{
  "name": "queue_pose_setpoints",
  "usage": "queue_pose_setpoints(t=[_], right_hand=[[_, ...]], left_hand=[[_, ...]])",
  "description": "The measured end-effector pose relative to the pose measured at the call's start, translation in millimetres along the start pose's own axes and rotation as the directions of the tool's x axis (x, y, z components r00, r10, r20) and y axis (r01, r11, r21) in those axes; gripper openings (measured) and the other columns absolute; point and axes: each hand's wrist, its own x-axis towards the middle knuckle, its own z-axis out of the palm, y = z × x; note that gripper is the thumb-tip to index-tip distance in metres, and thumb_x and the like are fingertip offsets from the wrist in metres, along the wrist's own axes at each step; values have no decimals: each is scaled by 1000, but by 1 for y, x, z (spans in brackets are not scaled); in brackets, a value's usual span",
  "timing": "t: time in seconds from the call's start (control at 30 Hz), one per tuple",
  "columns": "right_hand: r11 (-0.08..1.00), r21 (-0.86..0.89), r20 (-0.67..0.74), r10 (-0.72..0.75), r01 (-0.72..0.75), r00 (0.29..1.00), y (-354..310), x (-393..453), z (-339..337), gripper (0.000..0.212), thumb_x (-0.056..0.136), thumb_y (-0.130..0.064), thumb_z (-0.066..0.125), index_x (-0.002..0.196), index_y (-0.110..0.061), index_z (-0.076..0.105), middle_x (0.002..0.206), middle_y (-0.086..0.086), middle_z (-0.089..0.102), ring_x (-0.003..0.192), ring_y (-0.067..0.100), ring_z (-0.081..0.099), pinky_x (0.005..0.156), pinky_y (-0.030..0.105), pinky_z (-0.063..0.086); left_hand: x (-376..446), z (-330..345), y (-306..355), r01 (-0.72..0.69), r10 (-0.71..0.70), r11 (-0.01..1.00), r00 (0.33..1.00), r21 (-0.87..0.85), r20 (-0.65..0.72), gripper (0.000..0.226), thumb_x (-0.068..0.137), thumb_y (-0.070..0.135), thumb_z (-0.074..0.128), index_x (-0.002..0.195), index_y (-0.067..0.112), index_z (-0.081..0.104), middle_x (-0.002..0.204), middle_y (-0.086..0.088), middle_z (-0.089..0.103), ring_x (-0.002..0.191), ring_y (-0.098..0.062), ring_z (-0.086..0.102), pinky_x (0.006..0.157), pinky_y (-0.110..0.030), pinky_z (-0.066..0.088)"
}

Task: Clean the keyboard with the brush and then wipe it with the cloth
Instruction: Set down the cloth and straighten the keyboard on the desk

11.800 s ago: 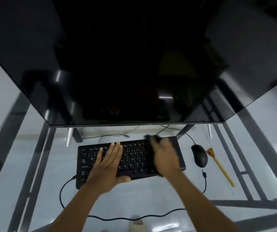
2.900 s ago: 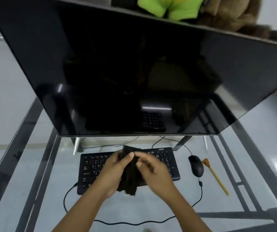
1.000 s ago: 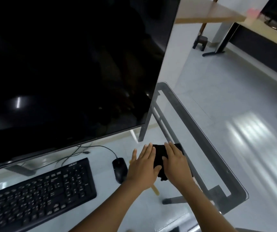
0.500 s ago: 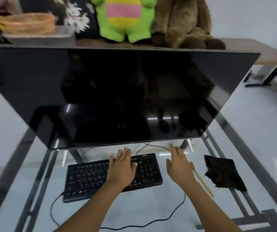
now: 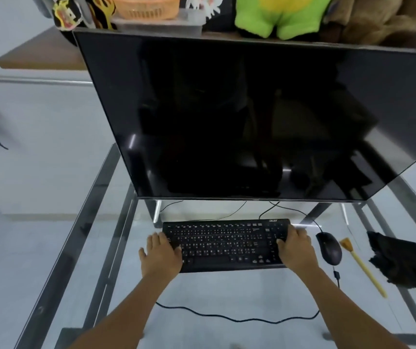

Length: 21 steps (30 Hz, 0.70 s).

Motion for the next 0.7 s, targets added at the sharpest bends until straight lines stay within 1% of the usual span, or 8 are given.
queue_pose_setpoints(t=[0.1,0.17,0.23,0.3,0.43,0.5,0.57,0.7], right_hand=[[999,14,-22,38,-38,999,12,7,13,44,95,-31,50,129,-4,44,118,22,48,109,39,46,93,45,43],[995,43,-57,97,-95,994,19,12,22,41,93,-32,53,118,-1,52,110,24,53,101,40,48,90,44,42],[977,113,-55,185,-178,981,22,14,28,39,92,-31,56,110,4,57,104,29,54,97,42,51,90,45,41],[968,154,-53,210,-199,976,23,15,34,37,93,-27,57,108,6,57,102,31,53,96,44,51,89,46,40],[959,230,-61,182,-164,981,20,20,38,31,91,-23,58,107,3,57,91,20,48,95,44,50,89,47,42],[955,258,-55,165,-146,985,17,27,38,30,91,-24,58,108,1,57,90,15,45,96,43,50,90,46,42],[949,284,-52,161,-140,986,14,38,36,32,90,-25,59,110,0,57,95,19,49,99,43,48,91,46,40],[935,321,-19,162,-148,987,6,56,33,36,90,-27,61,115,-2,55,105,24,51,104,43,47,93,46,40]], left_hand=[[4,13,-10,41,-41,999,999,-32,-5,57,98,44,36,141,8,34,153,-7,30,146,-26,14,117,-49,16],[5,20,-13,34,-40,995,997,-95,-62,49,97,41,41,133,8,45,143,-10,43,141,-29,27,115,-48,23],[4,23,-13,10,-42,980,987,-199,-155,35,94,33,49,116,7,55,119,-12,55,120,-31,46,104,-45,36],[4,22,-9,8,-63,961,979,-275,-192,26,94,26,52,107,5,56,107,-13,55,105,-29,46,93,-41,42],[13,22,-3,45,-129,921,972,-388,-194,17,92,16,53,98,0,53,99,-16,50,97,-32,43,78,-35,38],[23,21,-2,47,-145,909,967,-413,-208,13,91,13,53,94,0,52,97,-17,50,95,-33,43,78,-36,37],[34,18,2,36,-144,897,966,-440,-216,10,90,10,53,93,1,52,98,-17,50,94,-31,40,80,-36,36],[57,10,4,18,-126,893,969,-449,-211,13,91,9,53,101,0,55,103,-17,49,98,-31,41,82,-36,36]])
